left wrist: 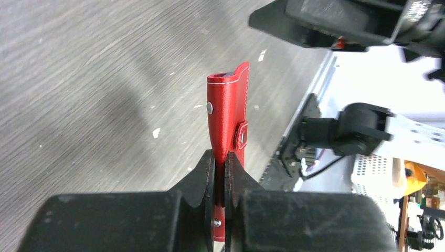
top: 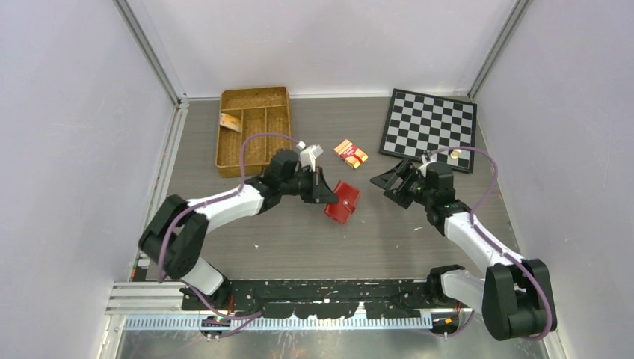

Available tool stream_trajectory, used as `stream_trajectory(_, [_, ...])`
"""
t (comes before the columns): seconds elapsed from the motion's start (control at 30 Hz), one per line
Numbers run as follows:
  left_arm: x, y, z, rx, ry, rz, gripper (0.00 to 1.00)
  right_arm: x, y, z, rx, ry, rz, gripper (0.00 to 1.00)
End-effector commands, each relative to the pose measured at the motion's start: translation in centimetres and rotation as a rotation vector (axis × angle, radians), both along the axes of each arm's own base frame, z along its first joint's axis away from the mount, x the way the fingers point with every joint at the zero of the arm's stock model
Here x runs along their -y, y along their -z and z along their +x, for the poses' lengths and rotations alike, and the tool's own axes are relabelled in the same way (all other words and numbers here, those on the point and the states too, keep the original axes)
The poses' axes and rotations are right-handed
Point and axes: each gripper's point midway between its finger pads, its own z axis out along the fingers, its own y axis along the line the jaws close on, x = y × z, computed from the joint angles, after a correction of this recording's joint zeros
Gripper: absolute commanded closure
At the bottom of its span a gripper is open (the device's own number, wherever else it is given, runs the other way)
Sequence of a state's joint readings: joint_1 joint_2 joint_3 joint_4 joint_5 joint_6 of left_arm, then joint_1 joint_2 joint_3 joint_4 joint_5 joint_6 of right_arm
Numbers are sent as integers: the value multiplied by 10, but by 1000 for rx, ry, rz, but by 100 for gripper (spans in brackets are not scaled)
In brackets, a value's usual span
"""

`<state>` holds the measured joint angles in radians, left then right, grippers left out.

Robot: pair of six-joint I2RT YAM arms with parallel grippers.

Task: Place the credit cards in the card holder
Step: Open the card holder at the center of the board.

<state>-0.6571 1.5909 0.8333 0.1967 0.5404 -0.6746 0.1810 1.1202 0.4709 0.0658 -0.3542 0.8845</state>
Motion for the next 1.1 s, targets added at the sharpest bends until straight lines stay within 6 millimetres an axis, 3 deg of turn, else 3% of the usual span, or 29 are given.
stream_trajectory(0.0, [-8, -70, -11, 77, 124, -101, 100, -36, -83, -26, 258, -361, 188, 19])
stream_trajectory(0.07, [-13, -90, -22, 66, 193, -134, 100, -44, -107, -36, 318, -439, 234, 18])
stream_trajectory(0.17, [-24, -105, -37, 90, 294, -82, 100, -52, -133, -45, 380, -512, 305, 14])
stream_trajectory(0.27, [-35, -111, -42, 132, 323, -9, 100, -58, -135, -49, 386, -550, 307, 13])
stream_trajectory(0.53, [-30, -129, -57, 110, 398, -99, 100, -99, -137, -76, 368, -741, 308, 16])
stream_trajectory(0.63, [-31, -131, -61, 102, 426, -98, 100, -104, -138, -77, 373, -757, 307, 29])
stream_trajectory(0.8, [-30, -131, -63, 98, 423, -121, 99, -113, -143, -82, 376, -799, 328, 76])
stream_trajectory(0.9, [-31, -134, -64, 112, 430, -134, 78, -113, -148, -83, 392, -806, 331, 99])
stream_trajectory(1.0, [-30, -133, -67, 108, 439, -152, 50, -114, -156, -83, 418, -812, 337, 99])
stream_trajectory(1.07, [-31, -127, -68, 94, 439, -147, 39, -114, -162, -83, 437, -818, 346, 99])
